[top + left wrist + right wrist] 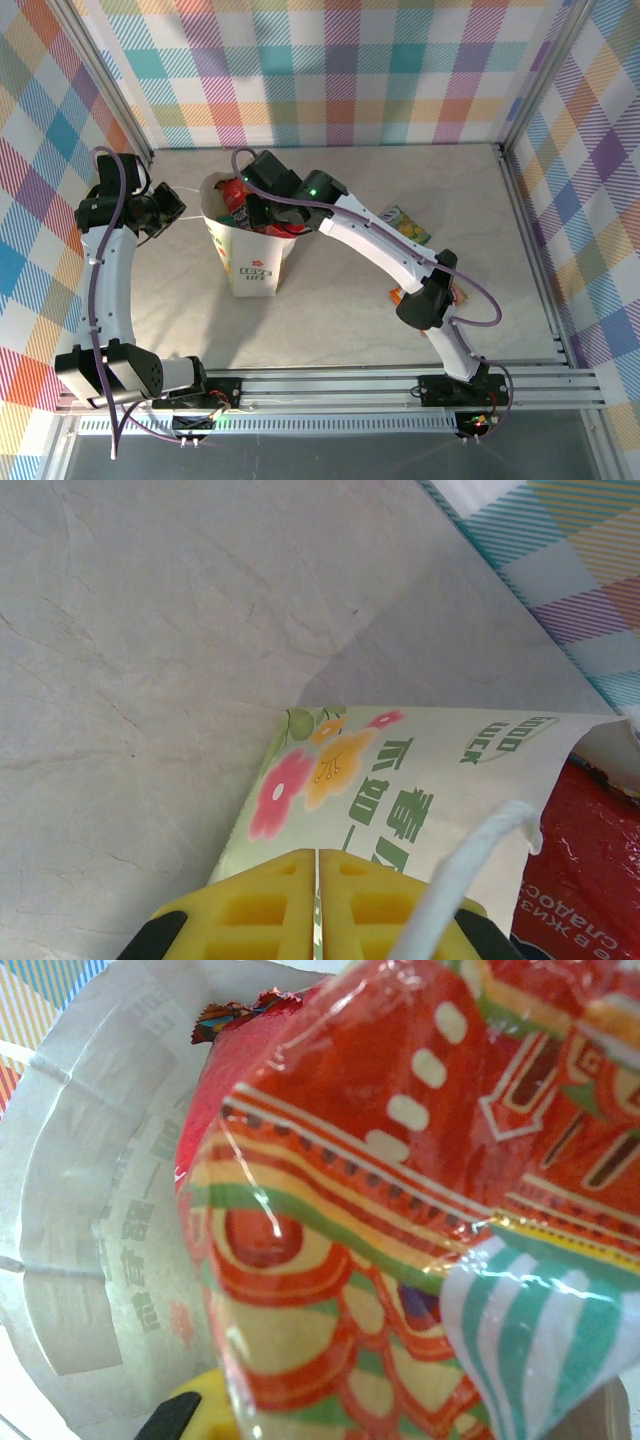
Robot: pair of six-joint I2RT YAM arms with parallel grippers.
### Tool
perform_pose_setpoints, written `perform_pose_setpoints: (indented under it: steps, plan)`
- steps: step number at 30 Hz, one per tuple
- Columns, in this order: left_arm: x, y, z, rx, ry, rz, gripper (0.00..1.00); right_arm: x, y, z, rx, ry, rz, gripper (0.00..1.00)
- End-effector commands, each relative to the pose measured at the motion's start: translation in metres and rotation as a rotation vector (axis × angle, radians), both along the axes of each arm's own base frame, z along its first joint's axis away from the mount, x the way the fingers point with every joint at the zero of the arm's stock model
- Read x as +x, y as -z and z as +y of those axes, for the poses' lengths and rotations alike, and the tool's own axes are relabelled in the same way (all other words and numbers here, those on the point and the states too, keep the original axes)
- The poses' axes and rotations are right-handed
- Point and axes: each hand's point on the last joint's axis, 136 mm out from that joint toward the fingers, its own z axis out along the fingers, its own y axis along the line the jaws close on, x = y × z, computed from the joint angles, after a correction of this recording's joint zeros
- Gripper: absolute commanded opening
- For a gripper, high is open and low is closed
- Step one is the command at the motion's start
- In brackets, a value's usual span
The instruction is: Place the snacks into the paper bag
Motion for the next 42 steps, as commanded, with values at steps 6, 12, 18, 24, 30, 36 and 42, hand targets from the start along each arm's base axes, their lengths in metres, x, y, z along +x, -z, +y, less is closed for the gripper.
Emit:
perform_pose_setpoints:
  steps: [6, 12, 18, 24, 30, 36, 42]
  plan:
    - [-0.007, 0.001, 0.002, 0.009, 0.012, -0.004, 0.09, -0.003, -0.059, 0.019, 0.183, -0.054, -0.064, 0.00]
    - [-0.010, 0.003, 0.000, 0.012, 0.020, 0.001, 0.09, -0.005, -0.060, 0.042, 0.254, -0.111, -0.045, 0.00]
    - [-0.009, 0.003, 0.000, 0.007, 0.023, -0.001, 0.09, -0.007, -0.040, 0.050, 0.231, -0.130, 0.003, 0.00]
    - [-0.010, 0.003, 0.000, 0.012, 0.023, 0.002, 0.09, -0.008, -0.036, 0.056, 0.238, -0.151, 0.014, 0.00]
    - [-0.012, 0.004, -0.001, 0.010, 0.025, 0.004, 0.09, -0.008, -0.018, 0.069, 0.242, -0.172, 0.053, 0.00]
    - [-0.012, 0.003, 0.001, 0.018, 0.023, 0.004, 0.09, -0.004, 0.004, 0.074, 0.198, -0.183, 0.058, 0.00]
    - [-0.011, 0.006, 0.001, 0.020, 0.025, 0.011, 0.09, -0.004, 0.023, 0.081, 0.162, -0.219, 0.067, 0.00]
